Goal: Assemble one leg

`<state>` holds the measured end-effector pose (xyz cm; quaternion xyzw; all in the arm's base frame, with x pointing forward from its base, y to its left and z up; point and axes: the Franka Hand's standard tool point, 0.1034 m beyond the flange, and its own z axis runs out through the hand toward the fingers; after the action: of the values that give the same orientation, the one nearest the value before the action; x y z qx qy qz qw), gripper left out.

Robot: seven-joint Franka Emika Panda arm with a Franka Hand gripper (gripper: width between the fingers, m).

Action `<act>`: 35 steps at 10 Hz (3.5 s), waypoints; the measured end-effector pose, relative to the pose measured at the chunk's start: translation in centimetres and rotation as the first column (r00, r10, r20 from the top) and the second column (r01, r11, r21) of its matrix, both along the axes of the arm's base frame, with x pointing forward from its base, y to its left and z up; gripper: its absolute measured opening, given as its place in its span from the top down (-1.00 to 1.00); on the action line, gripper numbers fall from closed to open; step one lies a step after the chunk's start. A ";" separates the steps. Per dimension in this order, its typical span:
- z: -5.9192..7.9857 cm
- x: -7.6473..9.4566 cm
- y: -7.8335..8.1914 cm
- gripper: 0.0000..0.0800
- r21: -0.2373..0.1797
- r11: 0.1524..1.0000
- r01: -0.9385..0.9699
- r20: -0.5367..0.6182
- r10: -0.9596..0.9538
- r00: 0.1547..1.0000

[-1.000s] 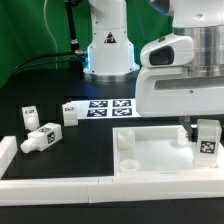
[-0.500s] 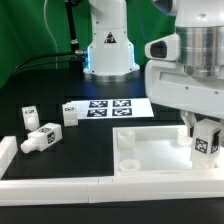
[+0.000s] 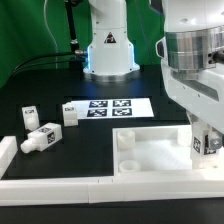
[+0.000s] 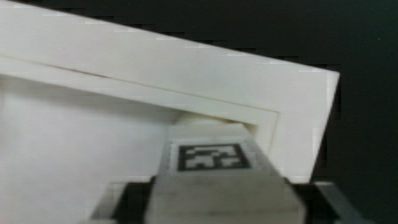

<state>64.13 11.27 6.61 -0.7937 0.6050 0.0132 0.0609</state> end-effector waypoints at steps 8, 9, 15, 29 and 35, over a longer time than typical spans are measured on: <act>0.1 -0.4 0.1 -0.62 -0.138 0.450 -0.882 0.016 0.892 0.453; 0.1 -0.3 0.2 -0.62 -0.150 0.374 -0.915 0.005 0.926 0.377; 0.1 -0.3 0.1 0.29 -0.135 0.576 -0.806 0.014 0.815 0.580; 0.1 0.0 0.2 0.29 0.042 0.894 0.445 -0.038 -0.444 0.895; 2.0 0.3 0.0 -0.58 0.049 0.961 0.272 -0.003 -0.272 0.962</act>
Offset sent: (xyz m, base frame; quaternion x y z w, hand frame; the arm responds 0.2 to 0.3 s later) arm -0.0325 0.0111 0.0042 0.0179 0.0374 -0.1141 0.9926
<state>64.45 11.23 8.57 -0.7013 0.7078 0.0180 0.0825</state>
